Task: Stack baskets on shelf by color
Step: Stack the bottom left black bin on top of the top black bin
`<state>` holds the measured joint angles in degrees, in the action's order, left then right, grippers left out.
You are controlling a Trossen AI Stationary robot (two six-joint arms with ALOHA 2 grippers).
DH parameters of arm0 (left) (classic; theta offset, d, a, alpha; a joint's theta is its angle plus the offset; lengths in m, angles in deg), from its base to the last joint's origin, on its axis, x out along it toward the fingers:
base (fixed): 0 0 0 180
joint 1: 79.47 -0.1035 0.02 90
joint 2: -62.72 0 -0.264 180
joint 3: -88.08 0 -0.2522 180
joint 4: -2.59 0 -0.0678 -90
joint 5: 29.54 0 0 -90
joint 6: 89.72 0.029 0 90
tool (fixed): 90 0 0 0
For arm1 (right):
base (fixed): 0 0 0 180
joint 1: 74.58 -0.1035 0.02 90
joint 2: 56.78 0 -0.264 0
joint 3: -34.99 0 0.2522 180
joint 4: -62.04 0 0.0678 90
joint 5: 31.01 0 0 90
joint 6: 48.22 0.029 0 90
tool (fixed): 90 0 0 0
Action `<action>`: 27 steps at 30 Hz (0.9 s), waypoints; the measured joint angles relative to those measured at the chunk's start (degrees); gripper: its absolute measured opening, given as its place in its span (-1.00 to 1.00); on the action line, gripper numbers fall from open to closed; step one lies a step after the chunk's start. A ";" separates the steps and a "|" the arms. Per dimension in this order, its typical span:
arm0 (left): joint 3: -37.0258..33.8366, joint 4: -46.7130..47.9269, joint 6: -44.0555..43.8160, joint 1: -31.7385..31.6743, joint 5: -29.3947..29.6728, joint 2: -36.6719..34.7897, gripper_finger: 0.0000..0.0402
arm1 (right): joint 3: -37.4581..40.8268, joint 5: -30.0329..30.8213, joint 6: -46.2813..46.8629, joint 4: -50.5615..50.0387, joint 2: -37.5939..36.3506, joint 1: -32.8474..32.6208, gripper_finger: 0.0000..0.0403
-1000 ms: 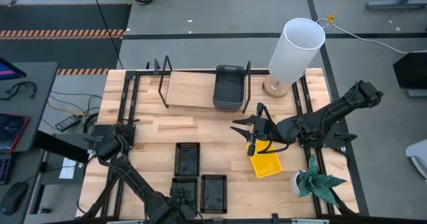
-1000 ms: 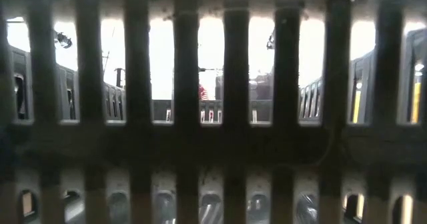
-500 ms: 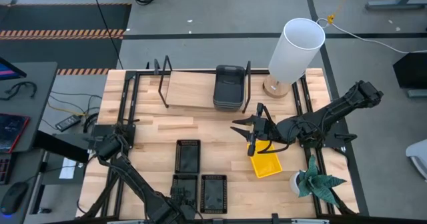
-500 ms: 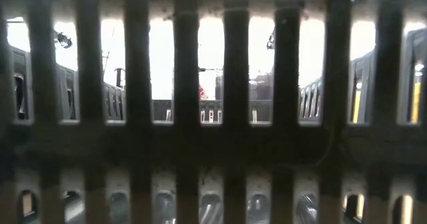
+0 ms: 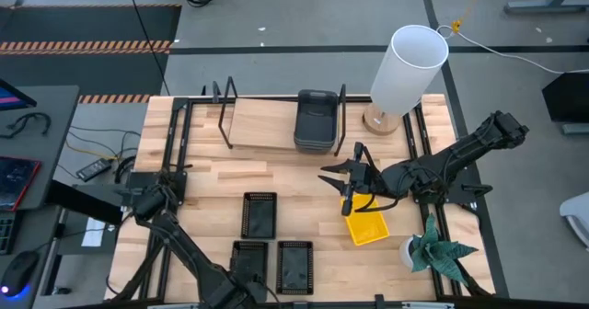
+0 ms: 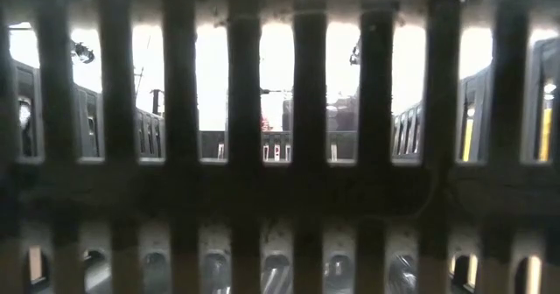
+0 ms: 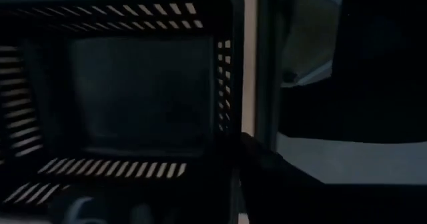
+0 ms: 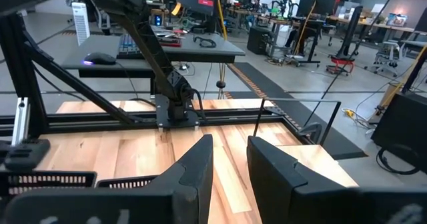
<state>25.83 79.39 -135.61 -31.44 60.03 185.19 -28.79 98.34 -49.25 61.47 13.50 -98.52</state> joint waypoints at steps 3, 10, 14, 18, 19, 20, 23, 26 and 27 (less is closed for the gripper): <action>4.53 3.52 0.38 0.00 0.25 -0.02 -0.93 | 0.00 -0.02 -0.01 -0.02 0.00 0.00 -0.51; 14.58 13.07 1.59 0.11 3.88 -0.11 -0.88 | 0.00 -0.01 -0.05 -0.12 0.00 0.00 -0.51; 17.76 19.54 1.64 -0.26 7.79 -0.13 -0.90 | 0.00 -0.02 -0.07 -0.13 0.00 0.00 -0.51; 19.86 24.29 2.02 -0.68 11.67 -0.22 -0.93 | 0.00 -0.02 -0.12 -0.27 0.00 0.00 -0.51; 20.01 24.64 2.42 -0.84 12.11 -0.22 -0.93 | 0.00 -0.02 -0.16 -0.33 0.00 0.00 -0.51; 20.04 25.37 2.90 -1.06 12.32 -0.22 -0.92 | 0.00 -0.02 -0.16 -0.33 0.00 0.00 -0.51; 20.05 27.02 4.37 -1.88 13.23 -0.22 -0.89 | 0.00 -0.02 -0.05 -0.31 0.00 0.00 -0.51; 20.06 26.94 6.94 -3.10 15.26 -0.22 -0.90 | 0.00 -0.02 -0.03 -0.31 0.00 0.00 -0.51; 20.06 26.98 7.80 -3.58 15.74 -0.22 -0.91 | 0.00 -0.02 -0.03 -0.31 0.00 0.00 -0.51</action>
<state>45.89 106.37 -127.81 -35.02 75.77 184.97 -28.79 98.32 -49.28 61.16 13.50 -98.52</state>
